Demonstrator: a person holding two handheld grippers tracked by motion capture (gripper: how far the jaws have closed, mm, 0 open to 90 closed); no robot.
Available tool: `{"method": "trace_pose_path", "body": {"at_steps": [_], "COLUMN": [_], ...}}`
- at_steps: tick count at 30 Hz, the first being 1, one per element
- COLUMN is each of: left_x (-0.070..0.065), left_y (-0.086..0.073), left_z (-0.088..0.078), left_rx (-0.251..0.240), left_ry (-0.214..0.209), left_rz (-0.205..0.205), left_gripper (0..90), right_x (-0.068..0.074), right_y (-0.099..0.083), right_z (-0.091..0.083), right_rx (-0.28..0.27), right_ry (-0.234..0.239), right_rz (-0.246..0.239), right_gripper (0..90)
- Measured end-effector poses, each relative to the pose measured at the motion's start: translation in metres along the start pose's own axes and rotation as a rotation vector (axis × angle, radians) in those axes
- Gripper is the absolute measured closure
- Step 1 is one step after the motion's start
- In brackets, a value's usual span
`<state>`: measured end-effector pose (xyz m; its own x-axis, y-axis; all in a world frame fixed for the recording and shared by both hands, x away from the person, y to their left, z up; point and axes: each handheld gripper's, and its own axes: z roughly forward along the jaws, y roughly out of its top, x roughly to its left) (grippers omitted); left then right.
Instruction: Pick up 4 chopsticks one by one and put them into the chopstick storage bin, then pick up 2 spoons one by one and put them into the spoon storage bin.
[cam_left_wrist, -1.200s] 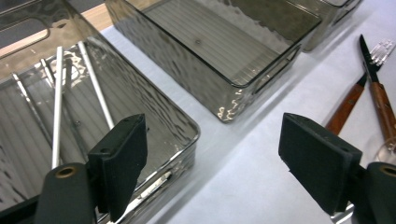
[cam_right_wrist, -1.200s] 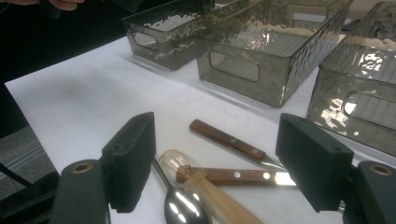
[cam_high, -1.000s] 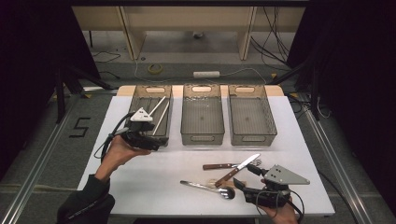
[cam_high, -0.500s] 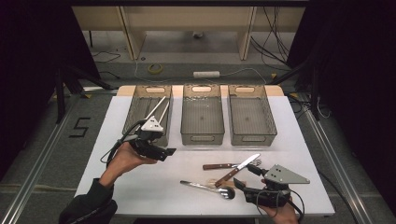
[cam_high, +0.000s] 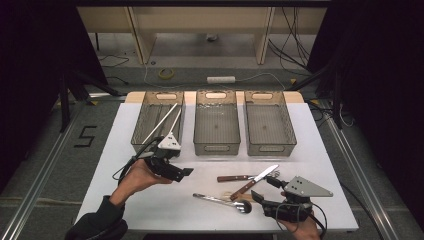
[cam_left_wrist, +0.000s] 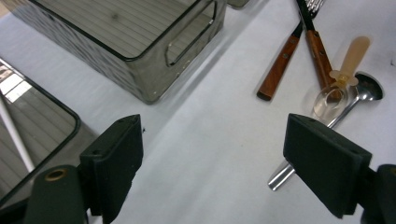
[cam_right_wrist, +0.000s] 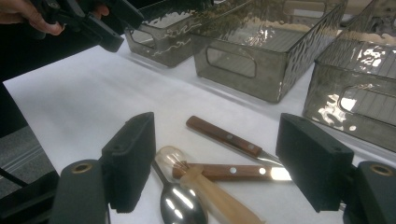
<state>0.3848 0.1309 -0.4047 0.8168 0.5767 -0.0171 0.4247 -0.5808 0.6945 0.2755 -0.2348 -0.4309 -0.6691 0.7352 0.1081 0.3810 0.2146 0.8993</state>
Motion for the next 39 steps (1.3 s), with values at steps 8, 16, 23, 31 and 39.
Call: {"method": "trace_pose_path", "body": {"at_steps": [8, 16, 23, 31, 39], "left_x": [-0.010, -0.022, -0.034, -0.042, -0.049], "left_y": [-0.005, -0.007, -0.009, -0.009, -0.011], "left_z": [0.007, 0.013, 0.020, 0.026, 0.031], "left_rx": [0.020, 0.044, 0.079, 0.103, 0.123], "left_ry": [-0.027, -0.057, -0.081, -0.099, -0.115], "left_rz": [0.020, 0.053, 0.101, 0.132, 0.160], "left_gripper": [18.5, 17.4, 17.2, 17.3, 18.3], "right_x": [-0.001, -0.001, -0.001, -0.001, -0.003], "right_y": [0.001, 0.000, 0.000, 0.000, 0.001], "right_z": [0.000, 0.000, -0.001, 0.000, 0.000], "right_rx": [-0.003, 0.001, -0.002, 0.003, 0.007], "right_ry": [0.002, 0.003, -0.003, 0.003, 0.005], "right_rz": [0.003, 0.003, 0.005, 0.000, 0.003], "right_gripper": [29.7, 29.6, 29.7, 29.6, 29.6]}}
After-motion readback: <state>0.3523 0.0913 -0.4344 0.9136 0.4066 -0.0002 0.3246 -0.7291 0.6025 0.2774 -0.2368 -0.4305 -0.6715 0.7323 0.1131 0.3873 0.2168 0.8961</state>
